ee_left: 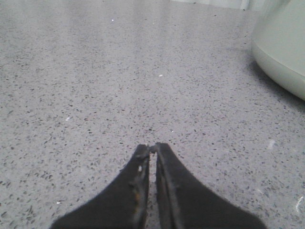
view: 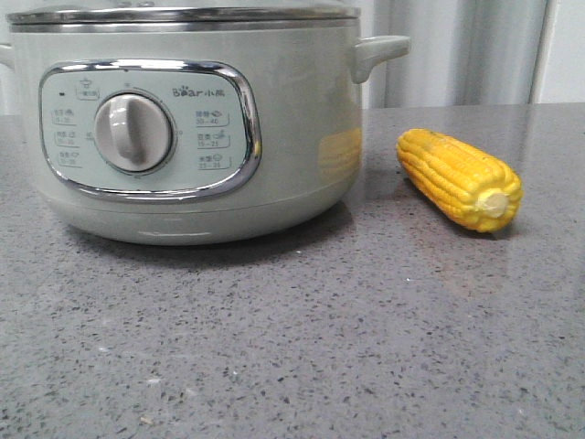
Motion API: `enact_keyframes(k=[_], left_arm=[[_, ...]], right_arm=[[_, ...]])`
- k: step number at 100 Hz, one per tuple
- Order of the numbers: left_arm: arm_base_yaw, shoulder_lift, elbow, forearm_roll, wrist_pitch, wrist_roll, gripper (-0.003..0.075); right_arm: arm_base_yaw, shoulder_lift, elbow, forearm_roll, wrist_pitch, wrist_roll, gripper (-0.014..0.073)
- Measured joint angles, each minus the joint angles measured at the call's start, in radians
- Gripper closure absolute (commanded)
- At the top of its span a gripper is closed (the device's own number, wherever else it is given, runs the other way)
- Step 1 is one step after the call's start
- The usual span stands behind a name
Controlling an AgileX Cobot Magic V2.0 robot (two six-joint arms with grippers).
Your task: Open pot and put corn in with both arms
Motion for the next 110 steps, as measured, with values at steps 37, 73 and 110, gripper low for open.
enact_keyframes(k=[37,73,110], left_arm=[[0.0,0.0,0.0,0.0,0.0,0.0,0.0741],[0.0,0.0,0.0,0.002,0.0,0.0,0.0741],[0.0,0.0,0.0,0.021,-0.005,0.0,0.0741]], right_arm=[[0.0,0.0,0.0,0.0,0.0,0.0,0.0661],[0.0,0.0,0.0,0.0,0.0,0.0,0.0661],[0.0,0.0,0.0,0.0,0.0,0.0,0.0661]])
